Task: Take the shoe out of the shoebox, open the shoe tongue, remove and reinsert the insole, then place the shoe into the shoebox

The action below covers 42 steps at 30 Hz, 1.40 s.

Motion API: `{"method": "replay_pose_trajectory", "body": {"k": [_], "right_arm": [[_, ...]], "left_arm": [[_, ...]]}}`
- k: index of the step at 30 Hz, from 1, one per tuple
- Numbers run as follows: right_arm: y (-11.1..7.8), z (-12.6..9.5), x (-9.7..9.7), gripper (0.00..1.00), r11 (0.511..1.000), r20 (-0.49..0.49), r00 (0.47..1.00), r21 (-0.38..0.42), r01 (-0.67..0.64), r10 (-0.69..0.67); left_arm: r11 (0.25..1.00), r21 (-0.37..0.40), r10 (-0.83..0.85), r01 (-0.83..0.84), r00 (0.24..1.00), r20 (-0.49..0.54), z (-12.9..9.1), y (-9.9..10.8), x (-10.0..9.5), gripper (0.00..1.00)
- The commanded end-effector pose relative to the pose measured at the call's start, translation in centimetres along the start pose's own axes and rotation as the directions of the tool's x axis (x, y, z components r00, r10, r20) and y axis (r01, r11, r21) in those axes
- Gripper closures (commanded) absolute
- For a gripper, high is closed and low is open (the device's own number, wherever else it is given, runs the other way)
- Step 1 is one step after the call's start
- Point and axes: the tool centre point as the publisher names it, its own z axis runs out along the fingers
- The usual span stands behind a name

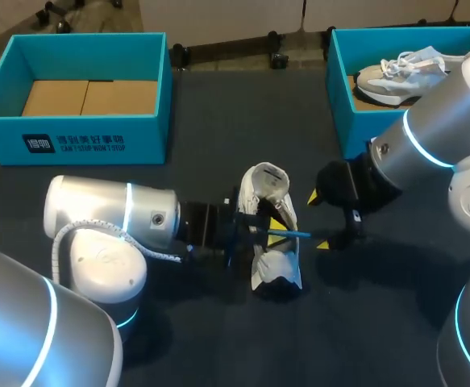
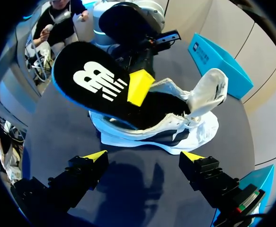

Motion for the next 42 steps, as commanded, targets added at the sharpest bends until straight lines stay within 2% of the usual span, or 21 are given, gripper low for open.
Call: {"method": "replay_pose_trajectory", "body": {"k": [1,10,16,19,21,24,27,30,31,38,42], "right_arm": [[0.0,-0.1,0.2,0.0,1.0,0.004,1.0,0.0,0.0,0.0],[-0.1,0.0,0.2,0.0,1.0,0.001,1.0,-0.002,0.001,-0.001],[-0.1,0.0,0.1,0.0,1.0,-0.004,1.0,0.001,0.003,-0.003],[-0.1,-0.1,0.1,0.0,1.0,-0.003,1.0,0.002,0.002,-0.002],[-0.2,-0.1,0.1,0.0,1.0,-0.002,1.0,0.002,0.002,-0.002],[-0.2,-0.2,0.0,0.0,1.0,0.001,1.0,0.001,0.001,-0.001],[-0.1,-0.2,-0.1,0.0,1.0,0.002,1.0,0.001,0.002,-0.002],[-0.1,-0.2,-0.2,0.0,1.0,0.001,1.0,0.0,0.003,-0.003],[-0.1,-0.1,-0.2,0.0,1.0,0.001,1.0,0.0,0.004,-0.004],[-0.1,0.0,-0.2,0.0,1.0,-0.001,1.0,0.0,0.002,-0.002],[-0.1,0.1,-0.1,0.0,1.0,-0.003,1.0,-0.001,0.002,-0.002]], "left_arm": [[1.0,-0.021,0.009,-0.009,1.0,-0.014,0.0,0.0,-0.2,1.0],[0.996,-0.073,0.04,-0.042,0.999,-0.027,0.8,2.2,-0.2,1.0],[0.995,-0.092,0.028,-0.032,0.999,-0.036,0.7,2.7,0.1,1.0],[0.996,-0.082,0.022,-0.024,1.0,-0.021,0.3,2.1,-0.2,0.6],[0.997,-0.072,0.024,-0.025,1.0,-0.014,0.0,1.5,-0.4,0.55],[0.999,-0.046,0.029,-0.029,1.0,-0.004,-0.4,0.4,-0.8,0.56],[0.999,-0.032,0.028,-0.029,1.0,-0.003,-0.5,-0.2,-0.9,0.68],[0.999,-0.025,0.024,-0.024,1.0,-0.01,-0.5,-0.3,-0.7,0.87],[1.0,-0.021,0.016,-0.016,1.0,-0.025,-0.4,-0.3,-0.5,1.0],[0.999,-0.007,0.048,-0.049,0.996,-0.073,0.1,0.5,0.5,1.0],[0.996,-0.026,0.078,-0.08,0.993,-0.092,0.3,1.6,0.6,1.0]]}}
